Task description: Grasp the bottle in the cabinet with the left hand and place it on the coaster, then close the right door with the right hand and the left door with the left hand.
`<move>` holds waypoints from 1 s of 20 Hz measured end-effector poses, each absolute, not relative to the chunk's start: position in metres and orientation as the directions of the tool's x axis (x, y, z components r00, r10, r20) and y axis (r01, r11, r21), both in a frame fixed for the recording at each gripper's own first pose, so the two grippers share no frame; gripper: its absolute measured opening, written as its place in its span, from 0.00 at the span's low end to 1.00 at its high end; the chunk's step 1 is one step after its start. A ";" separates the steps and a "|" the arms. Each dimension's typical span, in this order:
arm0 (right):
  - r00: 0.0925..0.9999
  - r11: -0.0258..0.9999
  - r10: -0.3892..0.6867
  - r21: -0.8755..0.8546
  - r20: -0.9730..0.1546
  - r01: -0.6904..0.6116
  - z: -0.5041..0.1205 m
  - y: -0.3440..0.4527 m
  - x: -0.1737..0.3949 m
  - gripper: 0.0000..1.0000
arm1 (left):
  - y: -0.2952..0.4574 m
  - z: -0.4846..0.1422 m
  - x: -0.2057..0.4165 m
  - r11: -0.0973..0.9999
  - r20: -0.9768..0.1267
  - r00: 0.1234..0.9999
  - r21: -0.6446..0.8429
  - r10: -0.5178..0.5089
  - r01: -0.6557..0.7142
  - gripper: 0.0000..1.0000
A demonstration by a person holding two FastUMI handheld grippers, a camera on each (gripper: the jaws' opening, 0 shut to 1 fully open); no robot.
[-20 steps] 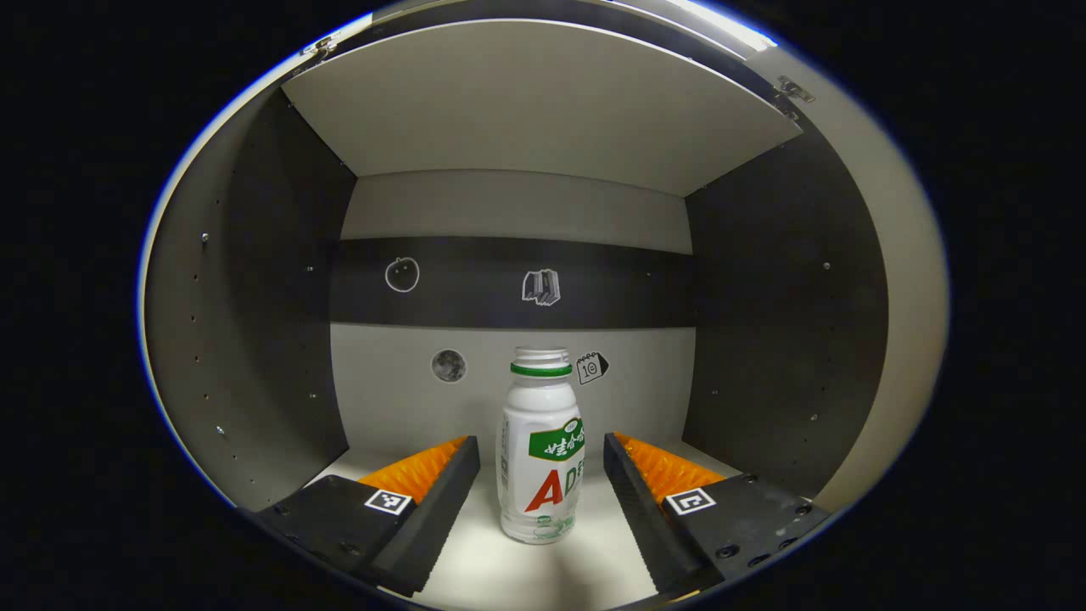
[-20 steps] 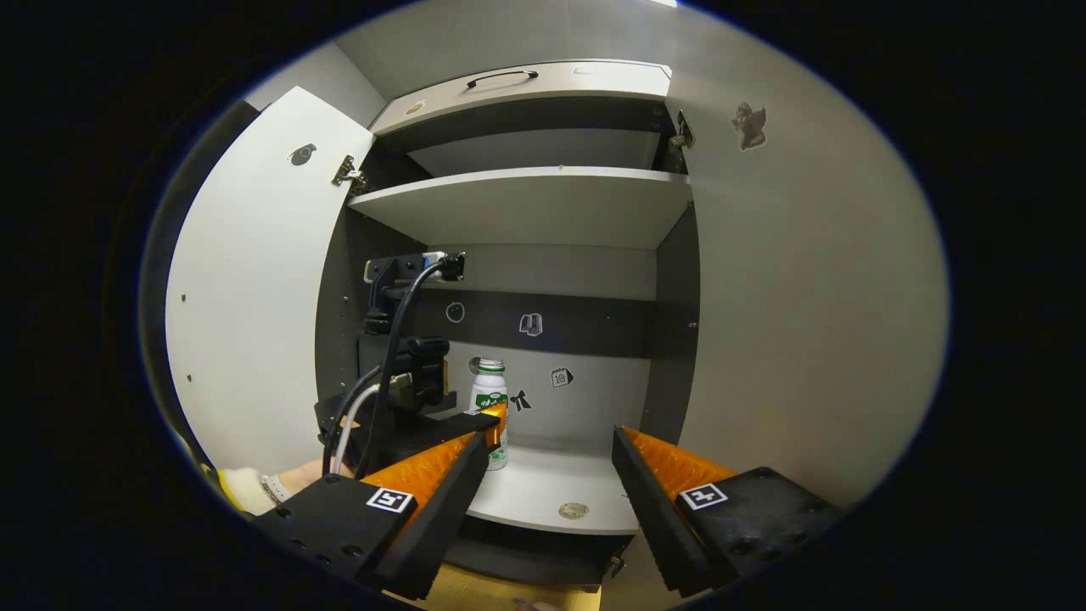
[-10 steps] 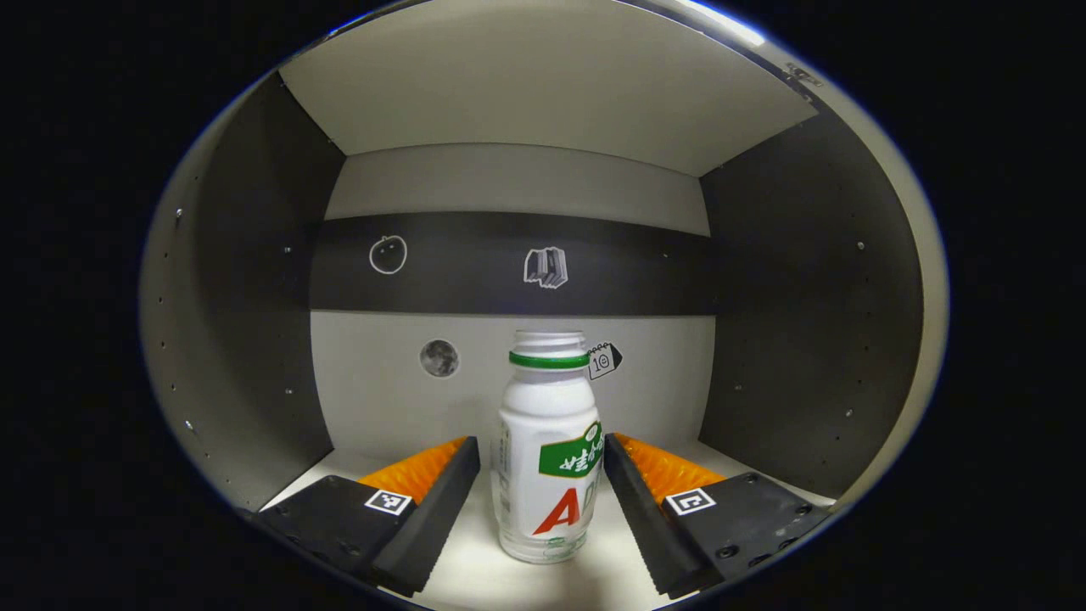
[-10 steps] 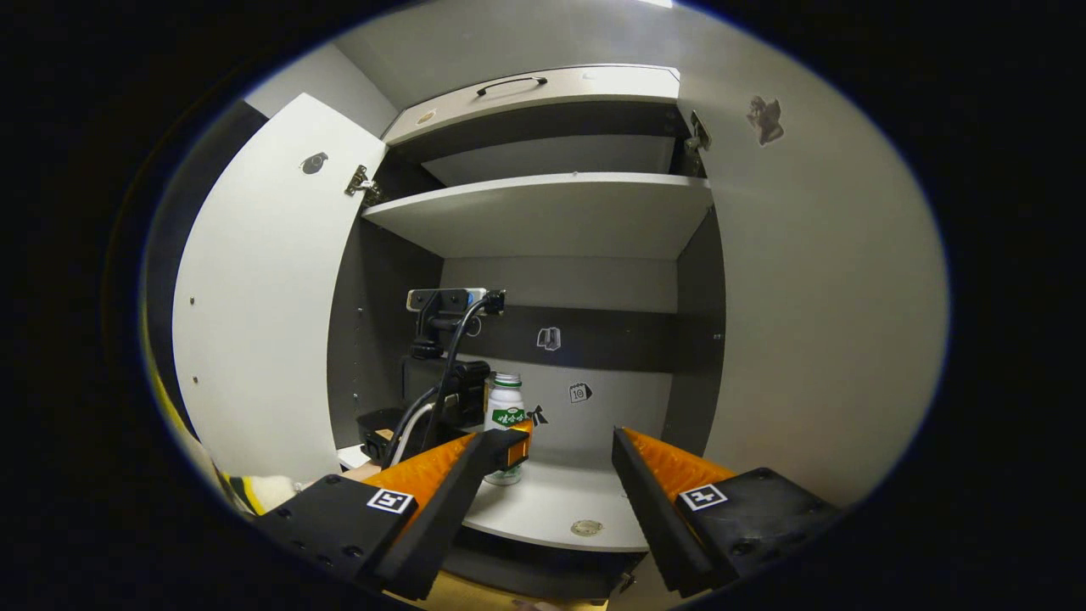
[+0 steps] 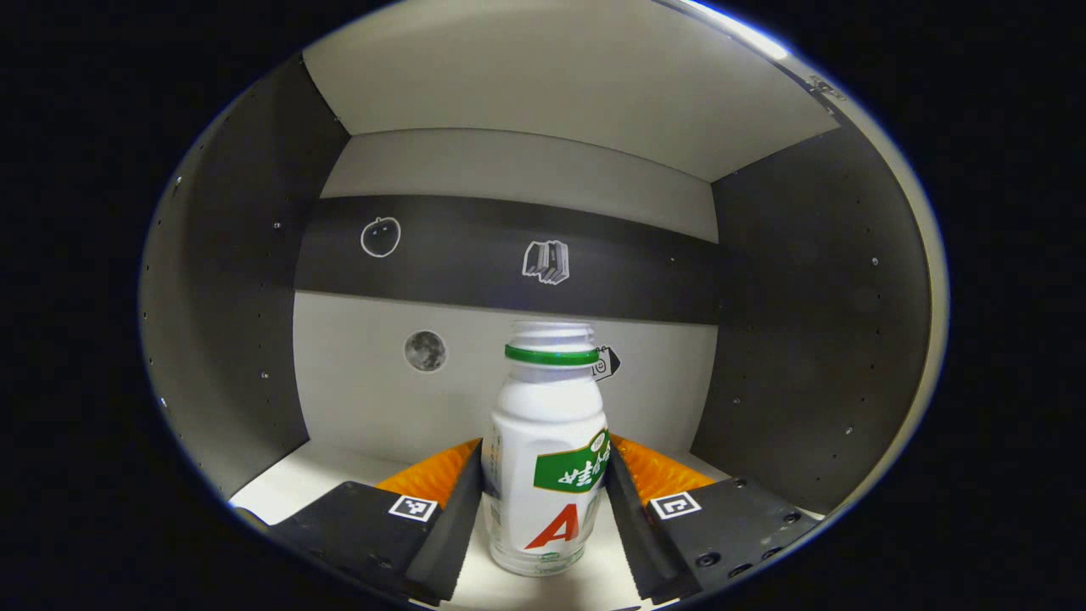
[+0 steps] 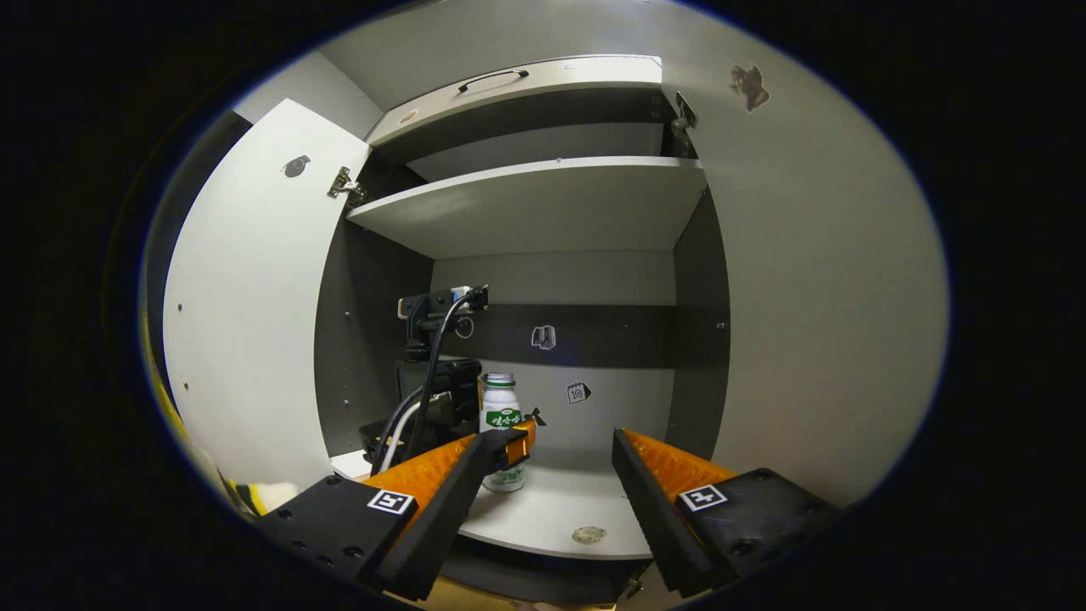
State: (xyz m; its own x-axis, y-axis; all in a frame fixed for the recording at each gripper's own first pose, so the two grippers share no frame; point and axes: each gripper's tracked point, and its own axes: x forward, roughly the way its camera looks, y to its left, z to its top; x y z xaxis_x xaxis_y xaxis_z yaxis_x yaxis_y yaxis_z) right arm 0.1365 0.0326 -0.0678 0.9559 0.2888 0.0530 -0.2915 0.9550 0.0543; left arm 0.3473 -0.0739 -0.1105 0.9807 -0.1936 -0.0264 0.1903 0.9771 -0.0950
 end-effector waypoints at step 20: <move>0.927 0.936 0.343 0.028 0.152 -0.351 -0.022 0.025 0.035 0.97 | -0.036 -0.061 0.124 0.993 0.027 0.995 -0.061 -0.095 0.097 0.74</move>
State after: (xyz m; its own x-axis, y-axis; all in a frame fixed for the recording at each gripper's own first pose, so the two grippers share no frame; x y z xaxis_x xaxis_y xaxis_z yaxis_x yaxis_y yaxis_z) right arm 0.0353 0.0253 -0.0225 0.9270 0.3430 0.1519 -0.3509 0.9360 0.0277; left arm 0.1239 -0.0358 -0.0606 0.9951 -0.0953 0.0269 0.0968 0.9935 -0.0606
